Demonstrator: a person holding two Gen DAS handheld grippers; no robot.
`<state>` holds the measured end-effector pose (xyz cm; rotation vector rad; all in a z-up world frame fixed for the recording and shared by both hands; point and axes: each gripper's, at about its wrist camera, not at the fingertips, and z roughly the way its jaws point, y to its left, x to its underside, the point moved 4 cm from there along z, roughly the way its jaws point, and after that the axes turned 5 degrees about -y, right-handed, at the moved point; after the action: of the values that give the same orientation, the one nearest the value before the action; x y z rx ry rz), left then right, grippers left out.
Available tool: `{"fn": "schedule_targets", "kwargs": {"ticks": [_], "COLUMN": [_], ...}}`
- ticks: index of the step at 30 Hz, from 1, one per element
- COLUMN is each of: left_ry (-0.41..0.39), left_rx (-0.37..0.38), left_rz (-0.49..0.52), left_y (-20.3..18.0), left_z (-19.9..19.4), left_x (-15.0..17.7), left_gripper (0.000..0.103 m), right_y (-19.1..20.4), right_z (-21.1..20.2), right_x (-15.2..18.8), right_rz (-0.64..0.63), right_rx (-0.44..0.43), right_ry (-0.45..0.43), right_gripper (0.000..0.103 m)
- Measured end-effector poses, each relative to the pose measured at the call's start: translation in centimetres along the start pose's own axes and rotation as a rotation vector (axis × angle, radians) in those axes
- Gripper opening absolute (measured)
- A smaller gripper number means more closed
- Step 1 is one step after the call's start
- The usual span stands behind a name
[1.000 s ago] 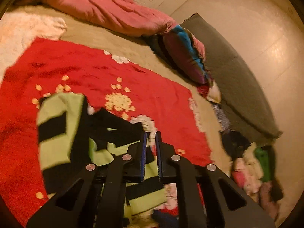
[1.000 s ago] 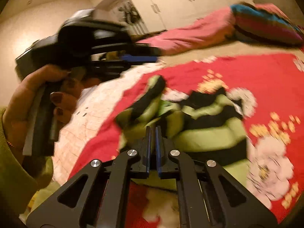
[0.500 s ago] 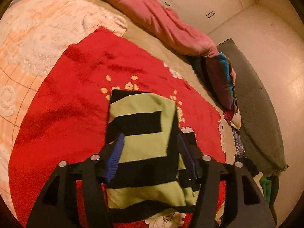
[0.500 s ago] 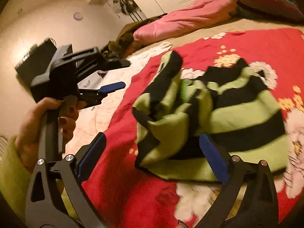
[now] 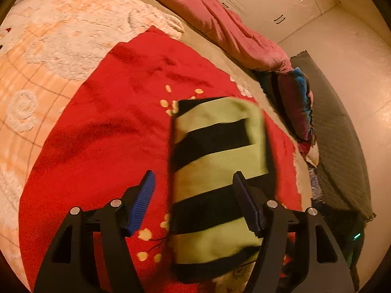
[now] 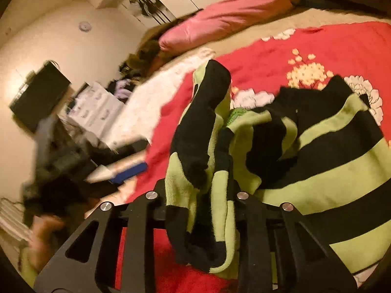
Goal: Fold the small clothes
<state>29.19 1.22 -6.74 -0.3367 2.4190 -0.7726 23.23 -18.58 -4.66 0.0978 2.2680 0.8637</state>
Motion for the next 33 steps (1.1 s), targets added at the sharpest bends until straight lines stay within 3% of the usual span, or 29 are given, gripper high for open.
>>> {"fn": "schedule_targets", "kwargs": {"ticks": [2, 5, 8, 11, 12, 14, 18, 22, 26, 27, 28, 29, 30, 33], "left_ry": [0.003, 0.001, 0.01, 0.065, 0.084, 0.113, 0.146, 0.135, 0.125, 0.12, 0.114, 0.109, 0.102, 0.08], "left_rx": [0.012, 0.001, 0.003, 0.035, 0.031, 0.029, 0.01, -0.046, -0.069, -0.074, -0.081, -0.088, -0.092, -0.102], "left_rz": [-0.004, 0.034, 0.069, 0.08, 0.1, 0.132, 0.202, 0.309, 0.373, 0.391, 0.403, 0.412, 0.424, 0.451], "left_y": [0.1, -0.5, -1.5, -2.7, -3.2, -4.1, -5.4, -6.7, -7.8, -8.0, -8.2, -8.4, -8.6, -9.0], "left_z": [-0.2, -0.4, 0.0, 1.5, 2.1, 2.9, 3.8, 3.9, 3.8, 3.6, 3.4, 3.3, 3.1, 2.4], "left_x": [0.7, 1.7, 3.0, 4.7, 5.5, 6.6, 8.3, 9.1, 9.5, 9.6, 9.6, 9.6, 9.5, 9.3], "left_gripper": [0.074, 0.074, 0.074, 0.074, 0.074, 0.074, 0.074, 0.083, 0.083, 0.083, 0.083, 0.083, 0.083, 0.087], "right_y": [-0.6, -2.4, -5.1, -8.8, -10.4, -12.5, -15.6, -14.9, -14.7, -14.9, -15.1, -15.1, -15.0, -13.0], "right_z": [-2.2, -5.9, -9.3, -10.2, -9.7, -9.1, -9.1, -9.9, -9.5, -9.4, -9.1, -8.7, -8.1, -7.7], "right_x": [-1.2, -2.6, -3.1, -2.2, -1.1, 0.5, 2.9, 1.8, 0.8, 0.5, 0.2, -0.1, -0.4, -1.3], "right_rz": [0.025, 0.051, 0.027, 0.052, 0.059, 0.093, 0.251, 0.239, 0.231, 0.233, 0.234, 0.223, 0.197, 0.12], "right_rx": [-0.036, -0.043, 0.04, 0.096, 0.136, 0.185, 0.094, 0.044, 0.07, 0.088, 0.106, 0.104, 0.099, 0.042], "right_ry": [-0.042, -0.109, -0.163, -0.132, -0.079, -0.026, -0.016, -0.055, -0.06, -0.063, -0.074, -0.072, -0.05, -0.036], "right_gripper": [0.018, 0.018, 0.019, 0.023, 0.024, 0.033, 0.045, 0.074, 0.078, 0.078, 0.065, 0.027, 0.02, 0.017]}}
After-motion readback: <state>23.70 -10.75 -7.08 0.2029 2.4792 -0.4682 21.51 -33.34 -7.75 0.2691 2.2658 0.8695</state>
